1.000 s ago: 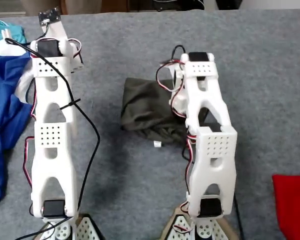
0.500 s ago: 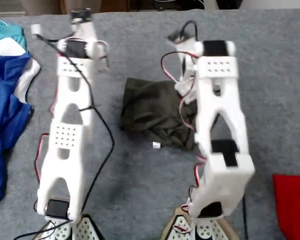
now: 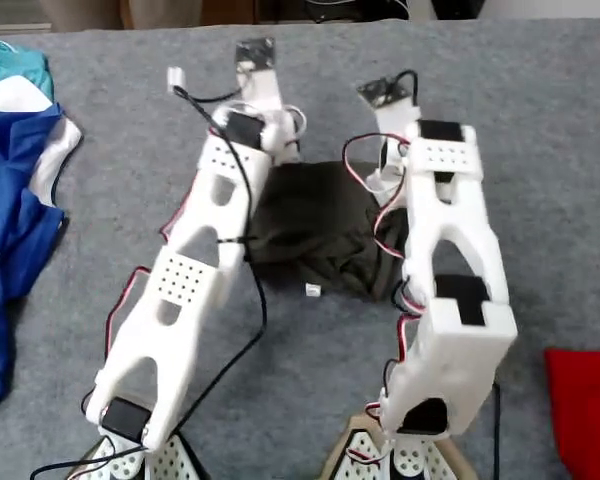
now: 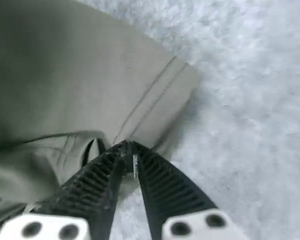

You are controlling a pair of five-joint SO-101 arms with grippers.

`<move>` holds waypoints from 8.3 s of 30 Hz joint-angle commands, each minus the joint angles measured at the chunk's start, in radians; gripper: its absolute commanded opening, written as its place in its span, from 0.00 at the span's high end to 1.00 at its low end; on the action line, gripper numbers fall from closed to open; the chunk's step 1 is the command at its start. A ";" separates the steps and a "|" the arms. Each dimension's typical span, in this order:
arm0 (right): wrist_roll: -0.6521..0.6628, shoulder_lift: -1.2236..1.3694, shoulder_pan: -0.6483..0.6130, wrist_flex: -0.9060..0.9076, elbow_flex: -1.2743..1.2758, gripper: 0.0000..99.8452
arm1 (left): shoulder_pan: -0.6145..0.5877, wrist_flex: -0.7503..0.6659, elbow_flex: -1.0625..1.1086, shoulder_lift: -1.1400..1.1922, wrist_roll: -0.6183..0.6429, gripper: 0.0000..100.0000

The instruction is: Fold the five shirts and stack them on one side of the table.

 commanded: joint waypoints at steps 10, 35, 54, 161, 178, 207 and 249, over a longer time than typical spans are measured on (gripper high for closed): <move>0.127 0.067 0.116 -0.009 -0.088 0.99 | -0.075 -0.098 -0.011 0.081 0.008 0.98; 0.124 -0.242 -0.013 -0.075 -0.101 0.99 | 0.086 0.385 0.229 -0.403 -0.084 0.98; 0.109 -0.122 -0.042 -0.032 -0.136 0.99 | 0.112 -0.138 1.741 -1.346 -0.037 0.98; 0.382 -0.728 -0.090 0.097 0.501 0.96 | -0.104 -0.040 0.563 -0.265 -0.167 0.98; 0.275 -0.444 -0.183 -0.025 0.565 0.99 | -0.104 0.014 0.497 -0.223 -0.164 0.98; 0.244 -0.702 0.024 0.167 0.283 0.89 | -0.104 0.258 0.218 -0.223 -0.238 0.98; -0.433 0.131 -0.084 0.049 -0.028 0.90 | -0.330 0.381 0.299 -0.464 -0.384 0.93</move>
